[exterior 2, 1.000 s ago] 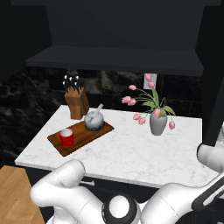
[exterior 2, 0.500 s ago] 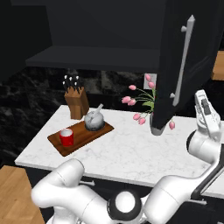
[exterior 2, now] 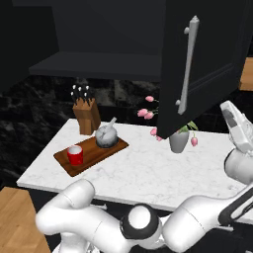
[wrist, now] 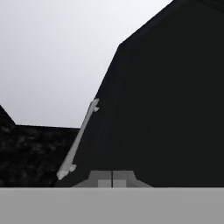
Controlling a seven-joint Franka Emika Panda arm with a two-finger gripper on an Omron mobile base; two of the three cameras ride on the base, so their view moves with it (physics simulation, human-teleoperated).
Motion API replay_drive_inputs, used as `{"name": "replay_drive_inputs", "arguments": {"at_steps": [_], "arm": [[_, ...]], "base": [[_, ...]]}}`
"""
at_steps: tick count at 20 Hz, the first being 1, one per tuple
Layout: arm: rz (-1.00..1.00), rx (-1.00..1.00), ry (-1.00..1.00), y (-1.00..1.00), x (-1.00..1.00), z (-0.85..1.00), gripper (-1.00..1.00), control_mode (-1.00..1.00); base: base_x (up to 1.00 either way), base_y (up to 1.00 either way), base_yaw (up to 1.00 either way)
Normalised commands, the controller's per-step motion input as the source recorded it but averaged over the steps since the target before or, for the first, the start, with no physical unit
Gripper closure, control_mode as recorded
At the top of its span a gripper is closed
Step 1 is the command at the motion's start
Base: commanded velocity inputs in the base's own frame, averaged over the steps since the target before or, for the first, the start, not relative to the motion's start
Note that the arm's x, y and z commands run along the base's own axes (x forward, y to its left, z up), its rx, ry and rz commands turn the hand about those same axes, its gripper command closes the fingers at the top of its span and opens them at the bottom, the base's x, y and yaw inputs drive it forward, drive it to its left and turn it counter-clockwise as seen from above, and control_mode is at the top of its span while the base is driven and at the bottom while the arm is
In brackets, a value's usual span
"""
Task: Pick the kettle from the counter and place it on the tray. Then pick the mug from the cabinet and place it on the tray. Then close the cabinet doors.
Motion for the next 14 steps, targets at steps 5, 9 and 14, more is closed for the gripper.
{"name": "replay_drive_inputs", "arguments": {"at_steps": [5, 9, 14], "arm": [[-0.40, -0.20, 0.33, 0.57, -0.28, 0.27, 1.00, -1.00], [-0.37, -0.20, 0.41, 0.89, -0.04, 0.40, 1.00, -1.00], [-0.32, -0.18, 0.29, 1.00, 0.03, 0.23, 1.00, -1.00]], "base": [[0.00, 0.00, 0.00], [0.00, 0.00, 0.00], [0.00, 0.00, 0.00]]}}
